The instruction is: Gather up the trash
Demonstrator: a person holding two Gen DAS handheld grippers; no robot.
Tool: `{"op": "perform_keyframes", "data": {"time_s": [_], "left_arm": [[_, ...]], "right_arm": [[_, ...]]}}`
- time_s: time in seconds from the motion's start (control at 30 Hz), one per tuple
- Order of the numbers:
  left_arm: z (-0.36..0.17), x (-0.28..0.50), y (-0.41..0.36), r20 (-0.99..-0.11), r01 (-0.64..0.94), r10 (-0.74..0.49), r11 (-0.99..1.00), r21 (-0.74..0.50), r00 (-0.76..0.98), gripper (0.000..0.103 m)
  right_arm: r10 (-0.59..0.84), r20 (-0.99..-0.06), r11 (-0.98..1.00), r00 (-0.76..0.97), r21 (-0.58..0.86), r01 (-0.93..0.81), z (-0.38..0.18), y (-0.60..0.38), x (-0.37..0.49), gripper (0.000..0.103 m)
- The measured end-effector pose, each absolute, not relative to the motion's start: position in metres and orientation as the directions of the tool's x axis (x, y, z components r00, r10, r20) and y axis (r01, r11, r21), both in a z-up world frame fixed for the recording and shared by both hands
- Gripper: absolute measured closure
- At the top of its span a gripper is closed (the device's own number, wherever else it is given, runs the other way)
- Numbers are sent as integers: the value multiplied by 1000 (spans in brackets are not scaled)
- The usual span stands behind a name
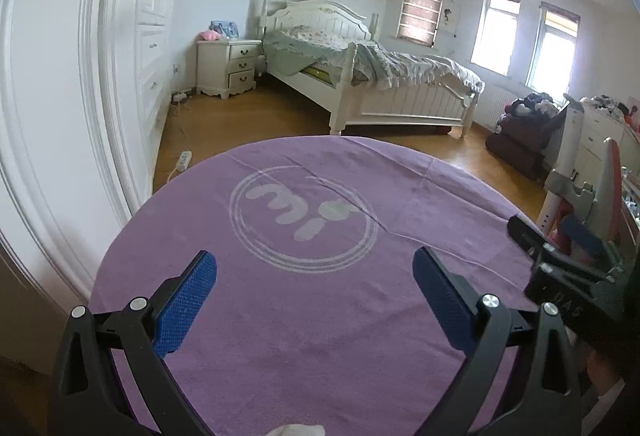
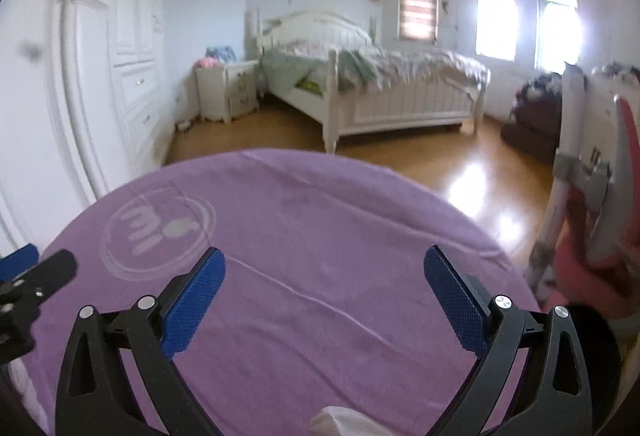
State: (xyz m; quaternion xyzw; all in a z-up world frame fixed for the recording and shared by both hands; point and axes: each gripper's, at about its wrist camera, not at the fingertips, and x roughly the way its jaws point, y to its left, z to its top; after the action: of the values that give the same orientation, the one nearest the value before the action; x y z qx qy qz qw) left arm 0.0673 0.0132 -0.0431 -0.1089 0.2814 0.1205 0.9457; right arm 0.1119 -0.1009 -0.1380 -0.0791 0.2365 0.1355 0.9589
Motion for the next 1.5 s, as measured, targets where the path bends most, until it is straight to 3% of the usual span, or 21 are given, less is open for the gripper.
{"op": "perform_keyframes", "data": {"time_s": [0.6, 1.5], "left_arm": [[-43, 68, 14, -540, -273, 148, 949, -160, 829, 5], [-43, 69, 5, -519, -279, 179, 953, -121, 836, 5]], "right_arm": [[179, -336, 978, 925, -42, -205, -115, -132, 90, 5], [180, -318, 982, 931, -4, -191, -111, -142, 88, 5]]}}
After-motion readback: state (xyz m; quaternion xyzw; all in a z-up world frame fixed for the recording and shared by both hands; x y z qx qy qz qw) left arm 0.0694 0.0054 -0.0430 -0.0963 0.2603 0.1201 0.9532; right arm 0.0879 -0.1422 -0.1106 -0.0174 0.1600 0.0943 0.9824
